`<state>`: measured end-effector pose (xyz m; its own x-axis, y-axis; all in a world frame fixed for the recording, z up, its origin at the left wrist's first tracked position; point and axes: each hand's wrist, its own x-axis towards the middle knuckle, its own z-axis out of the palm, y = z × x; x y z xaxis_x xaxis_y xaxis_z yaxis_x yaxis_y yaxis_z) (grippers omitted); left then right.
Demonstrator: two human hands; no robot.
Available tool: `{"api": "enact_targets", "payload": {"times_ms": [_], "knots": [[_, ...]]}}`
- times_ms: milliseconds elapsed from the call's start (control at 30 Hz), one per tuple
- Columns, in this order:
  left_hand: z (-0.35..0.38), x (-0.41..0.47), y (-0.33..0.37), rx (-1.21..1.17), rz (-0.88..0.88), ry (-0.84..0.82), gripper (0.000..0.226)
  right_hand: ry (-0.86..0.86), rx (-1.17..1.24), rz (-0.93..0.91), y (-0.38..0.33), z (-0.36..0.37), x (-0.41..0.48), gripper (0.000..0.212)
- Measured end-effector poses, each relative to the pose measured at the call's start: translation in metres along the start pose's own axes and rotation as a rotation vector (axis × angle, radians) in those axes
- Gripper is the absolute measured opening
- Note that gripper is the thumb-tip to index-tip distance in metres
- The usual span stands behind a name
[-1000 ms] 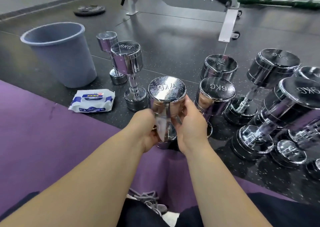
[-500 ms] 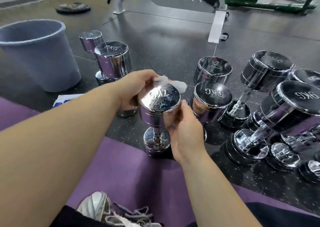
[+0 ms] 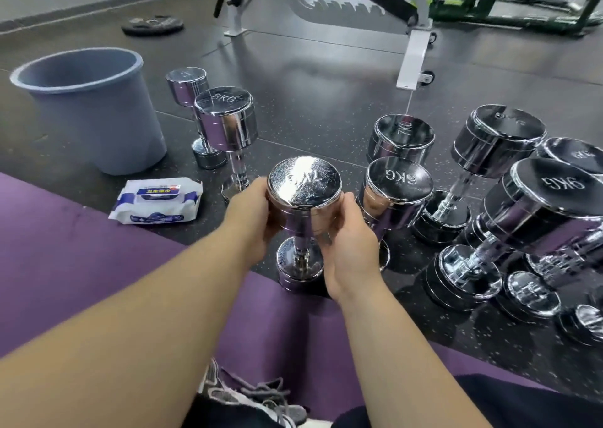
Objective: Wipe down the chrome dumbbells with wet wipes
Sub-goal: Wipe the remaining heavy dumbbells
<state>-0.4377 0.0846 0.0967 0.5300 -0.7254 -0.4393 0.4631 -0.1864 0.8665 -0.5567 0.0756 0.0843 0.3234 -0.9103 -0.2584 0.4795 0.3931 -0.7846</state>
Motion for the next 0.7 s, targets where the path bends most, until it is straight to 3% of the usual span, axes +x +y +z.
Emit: {"api": "enact_targets", "payload": {"times_ms": [67,133,267,367,500,600,700], "knots": [[0.005,-0.015,-0.012,-0.168,-0.023,0.155,0.012,0.045,0.019,0.033,0.001,-0.002,0.000,0.037],[0.006,-0.030,-0.018,-0.199,-0.040,0.177,0.021,0.095,0.036,0.091,0.003,-0.005,-0.002,0.037],[0.003,-0.054,-0.024,-0.046,-0.190,-0.018,0.028,0.130,0.044,0.295,0.008,-0.011,-0.003,0.031],[0.009,-0.067,-0.028,0.168,-0.206,-0.086,0.019,0.022,0.153,0.417,0.003,-0.014,-0.008,0.030],[0.005,-0.057,-0.031,0.374,-0.117,0.000,0.007,-0.071,0.258,0.390,-0.001,-0.019,-0.008,0.047],[0.001,-0.058,-0.019,0.342,-0.132,0.001,0.010,0.055,0.268,0.280,0.002,-0.017,-0.001,0.036],[0.005,-0.055,-0.003,0.202,0.107,0.051,0.043,0.117,0.295,0.246,0.001,-0.006,0.010,0.023]]}}
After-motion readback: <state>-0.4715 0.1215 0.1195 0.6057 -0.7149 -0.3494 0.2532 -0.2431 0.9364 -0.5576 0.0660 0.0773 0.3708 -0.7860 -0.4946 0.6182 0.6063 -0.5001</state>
